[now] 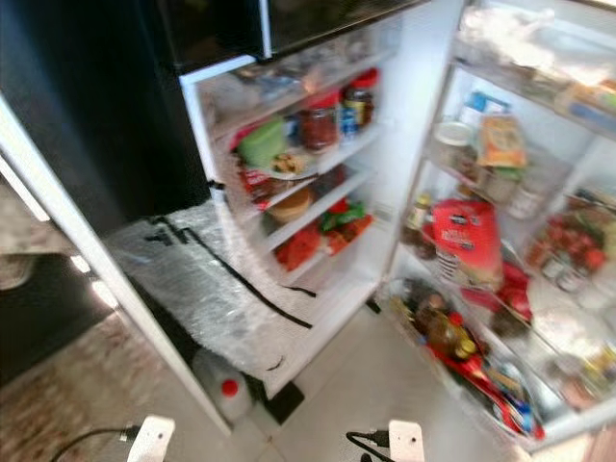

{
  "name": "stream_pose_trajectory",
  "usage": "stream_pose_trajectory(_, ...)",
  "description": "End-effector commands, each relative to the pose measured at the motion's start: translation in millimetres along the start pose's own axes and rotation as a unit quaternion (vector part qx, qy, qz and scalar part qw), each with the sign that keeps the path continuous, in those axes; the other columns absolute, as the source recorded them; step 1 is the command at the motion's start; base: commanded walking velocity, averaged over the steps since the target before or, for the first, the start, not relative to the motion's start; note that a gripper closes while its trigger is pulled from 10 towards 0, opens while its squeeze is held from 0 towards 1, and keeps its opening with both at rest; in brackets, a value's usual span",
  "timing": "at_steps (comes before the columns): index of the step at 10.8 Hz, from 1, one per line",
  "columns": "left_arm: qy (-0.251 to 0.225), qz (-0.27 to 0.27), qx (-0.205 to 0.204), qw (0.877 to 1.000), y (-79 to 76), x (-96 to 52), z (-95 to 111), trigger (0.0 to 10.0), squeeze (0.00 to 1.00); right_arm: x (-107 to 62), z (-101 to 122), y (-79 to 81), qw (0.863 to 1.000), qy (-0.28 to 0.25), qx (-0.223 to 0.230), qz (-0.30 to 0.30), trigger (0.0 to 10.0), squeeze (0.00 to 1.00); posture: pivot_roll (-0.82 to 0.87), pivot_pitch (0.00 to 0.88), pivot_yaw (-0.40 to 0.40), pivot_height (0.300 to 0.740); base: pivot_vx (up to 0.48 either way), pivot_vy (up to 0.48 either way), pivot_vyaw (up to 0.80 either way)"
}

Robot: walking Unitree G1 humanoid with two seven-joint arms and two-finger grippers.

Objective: Restocking fridge

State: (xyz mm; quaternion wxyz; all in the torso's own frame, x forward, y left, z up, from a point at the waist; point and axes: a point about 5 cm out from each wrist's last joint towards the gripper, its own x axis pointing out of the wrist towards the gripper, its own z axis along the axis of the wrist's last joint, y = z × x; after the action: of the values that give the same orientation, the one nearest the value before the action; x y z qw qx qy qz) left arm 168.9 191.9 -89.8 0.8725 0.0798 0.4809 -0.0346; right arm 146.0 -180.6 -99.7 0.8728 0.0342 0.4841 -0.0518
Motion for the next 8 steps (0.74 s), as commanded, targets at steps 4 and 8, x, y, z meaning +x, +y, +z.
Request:
stream_pose_trajectory(4,0.011,0.002,0.001,1.000,1.6,-1.2,-7,10.0,0.00,-3.9,6,-28.3,0.996,-0.048,0.043,-0.064,10.0,0.00,0.00,0.000,0.053,0.740,0.000,0.000,0.00)
stream_pose_trajectory(8,0.012,0.002,0.000,1.000,2.2,-1.0,-6,10.0,0.00,-4.0,19,-29.4,0.993,-0.089,0.043,-0.059,10.0,0.00,-0.02,0.000,0.054,0.740,0.000,0.000,0.00)
